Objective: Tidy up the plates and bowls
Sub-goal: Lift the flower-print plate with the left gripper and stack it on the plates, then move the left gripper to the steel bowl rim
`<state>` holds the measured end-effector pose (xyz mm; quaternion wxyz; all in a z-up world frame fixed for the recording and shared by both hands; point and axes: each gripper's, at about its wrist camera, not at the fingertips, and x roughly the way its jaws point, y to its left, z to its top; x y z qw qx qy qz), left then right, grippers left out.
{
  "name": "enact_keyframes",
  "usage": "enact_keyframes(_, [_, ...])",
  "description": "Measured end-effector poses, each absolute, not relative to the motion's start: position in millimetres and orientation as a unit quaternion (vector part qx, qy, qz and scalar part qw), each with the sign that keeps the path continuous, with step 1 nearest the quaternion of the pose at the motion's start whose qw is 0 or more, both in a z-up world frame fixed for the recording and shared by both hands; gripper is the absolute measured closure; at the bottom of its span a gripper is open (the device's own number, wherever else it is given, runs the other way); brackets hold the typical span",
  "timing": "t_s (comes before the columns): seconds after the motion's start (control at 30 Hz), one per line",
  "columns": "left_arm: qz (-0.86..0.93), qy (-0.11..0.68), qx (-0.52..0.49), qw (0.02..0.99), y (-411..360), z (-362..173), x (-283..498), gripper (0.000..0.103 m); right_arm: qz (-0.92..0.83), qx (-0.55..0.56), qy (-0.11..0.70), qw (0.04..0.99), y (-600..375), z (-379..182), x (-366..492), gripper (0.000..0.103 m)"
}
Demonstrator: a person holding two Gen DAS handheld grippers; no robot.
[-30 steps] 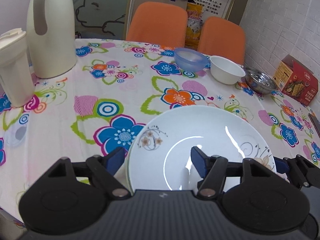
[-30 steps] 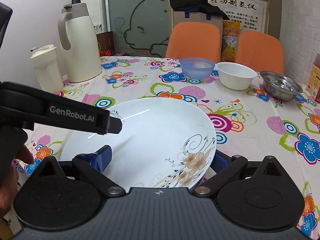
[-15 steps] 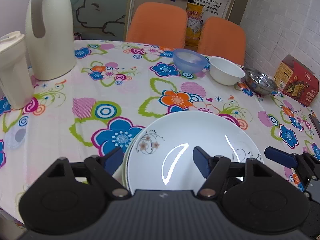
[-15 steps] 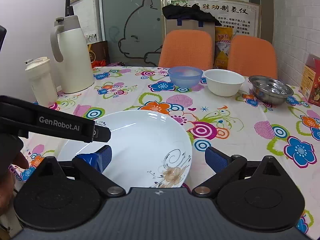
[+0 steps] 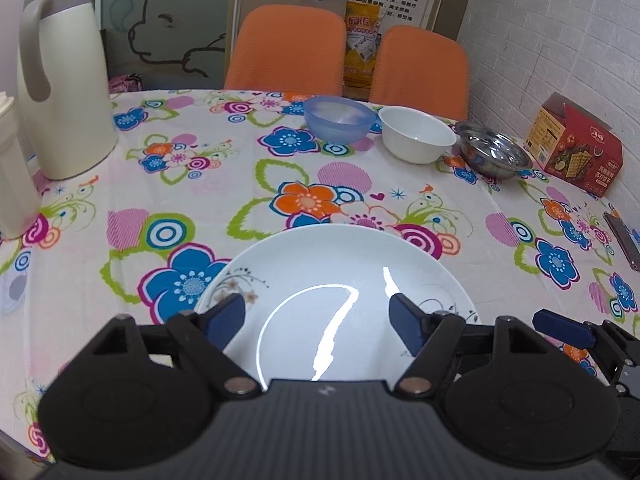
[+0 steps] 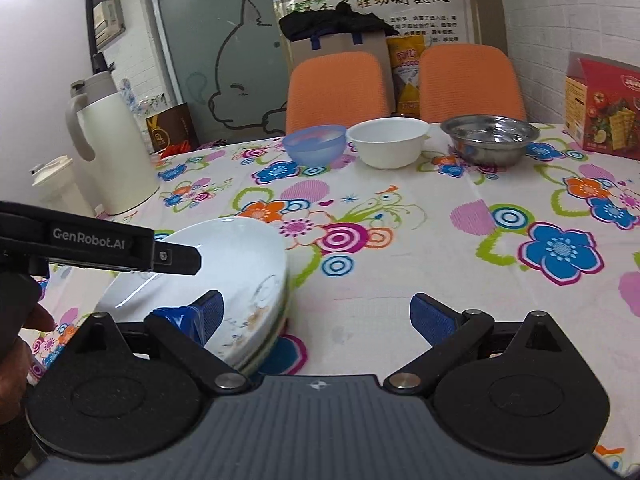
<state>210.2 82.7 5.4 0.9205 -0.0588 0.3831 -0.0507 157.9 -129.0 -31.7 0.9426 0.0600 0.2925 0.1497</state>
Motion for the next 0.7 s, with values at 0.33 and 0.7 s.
enact_keyframes(0.33, [-0.104,0.4,-0.026,0.91,22.8,8.7,234.1,0.031,0.079,0.09,0.291,0.949,-203.7,-30.9,178.7,0.015])
enact_keyframes(0.7, [-0.134,0.405,-0.009,0.905,-16.5,12.6,276.3,0.03,0.01,-0.037,0.299,0.953,-259.2,25.3,351.0,0.016])
